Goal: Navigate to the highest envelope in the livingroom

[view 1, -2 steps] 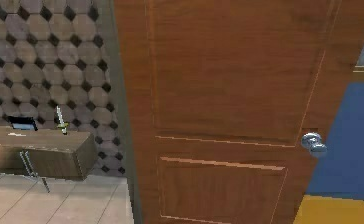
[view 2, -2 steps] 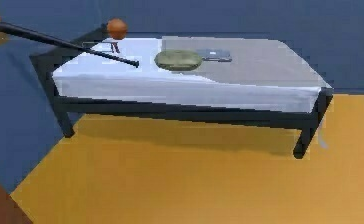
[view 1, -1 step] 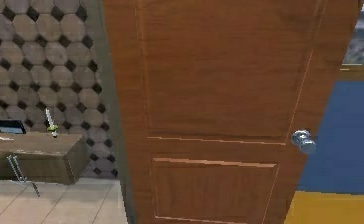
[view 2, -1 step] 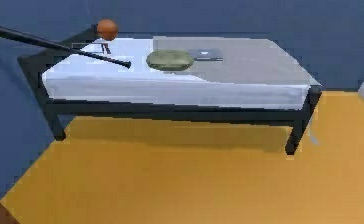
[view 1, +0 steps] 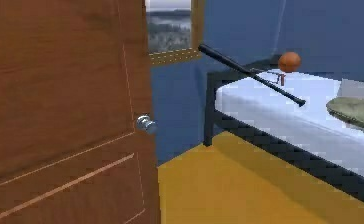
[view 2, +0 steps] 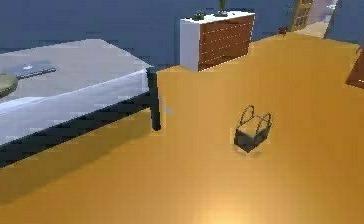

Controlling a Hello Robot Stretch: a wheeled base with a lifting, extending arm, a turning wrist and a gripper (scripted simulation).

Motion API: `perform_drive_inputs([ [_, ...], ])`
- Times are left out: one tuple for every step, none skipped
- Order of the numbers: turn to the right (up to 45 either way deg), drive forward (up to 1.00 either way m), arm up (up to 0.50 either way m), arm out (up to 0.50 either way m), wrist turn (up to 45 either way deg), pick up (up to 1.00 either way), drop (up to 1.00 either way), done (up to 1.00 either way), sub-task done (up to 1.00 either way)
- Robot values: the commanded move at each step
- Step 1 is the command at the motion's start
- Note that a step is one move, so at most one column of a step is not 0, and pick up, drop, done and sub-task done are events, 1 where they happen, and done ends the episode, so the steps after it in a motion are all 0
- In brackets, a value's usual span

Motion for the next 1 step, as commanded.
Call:
perform_drive_inputs([
  [45.0,0.00,0.00,0.00,0.0,0.00,0.00,0.00,0.00],
])
